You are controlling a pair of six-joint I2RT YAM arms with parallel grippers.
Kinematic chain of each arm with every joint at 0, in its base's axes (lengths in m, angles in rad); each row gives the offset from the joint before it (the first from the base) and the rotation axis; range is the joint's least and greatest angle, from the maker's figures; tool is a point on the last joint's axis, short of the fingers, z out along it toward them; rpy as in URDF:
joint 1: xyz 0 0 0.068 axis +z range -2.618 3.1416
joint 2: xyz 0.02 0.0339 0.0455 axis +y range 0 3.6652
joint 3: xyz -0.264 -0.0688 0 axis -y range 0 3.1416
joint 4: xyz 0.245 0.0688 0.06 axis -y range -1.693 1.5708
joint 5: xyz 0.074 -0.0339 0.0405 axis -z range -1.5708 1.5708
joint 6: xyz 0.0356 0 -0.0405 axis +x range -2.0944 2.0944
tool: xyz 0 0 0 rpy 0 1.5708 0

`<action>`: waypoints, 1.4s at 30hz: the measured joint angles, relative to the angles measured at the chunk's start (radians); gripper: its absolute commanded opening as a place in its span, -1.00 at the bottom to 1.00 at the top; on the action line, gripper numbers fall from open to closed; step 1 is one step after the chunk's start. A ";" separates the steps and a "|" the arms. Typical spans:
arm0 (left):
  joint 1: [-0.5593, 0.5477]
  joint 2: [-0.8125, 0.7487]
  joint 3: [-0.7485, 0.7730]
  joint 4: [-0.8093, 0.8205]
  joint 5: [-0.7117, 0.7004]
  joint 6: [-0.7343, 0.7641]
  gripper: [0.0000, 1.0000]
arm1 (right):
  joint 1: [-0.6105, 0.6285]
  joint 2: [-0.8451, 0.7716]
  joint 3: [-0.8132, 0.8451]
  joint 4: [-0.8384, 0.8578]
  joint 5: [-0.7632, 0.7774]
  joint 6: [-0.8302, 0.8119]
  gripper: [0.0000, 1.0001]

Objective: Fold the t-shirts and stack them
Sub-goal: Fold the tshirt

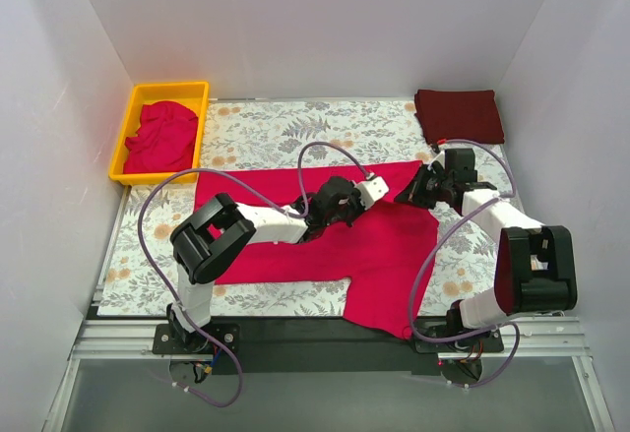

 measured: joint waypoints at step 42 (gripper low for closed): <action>0.074 -0.184 -0.119 -0.176 0.164 -0.370 -0.07 | -0.002 -0.137 -0.208 -0.202 -0.039 -0.125 -0.97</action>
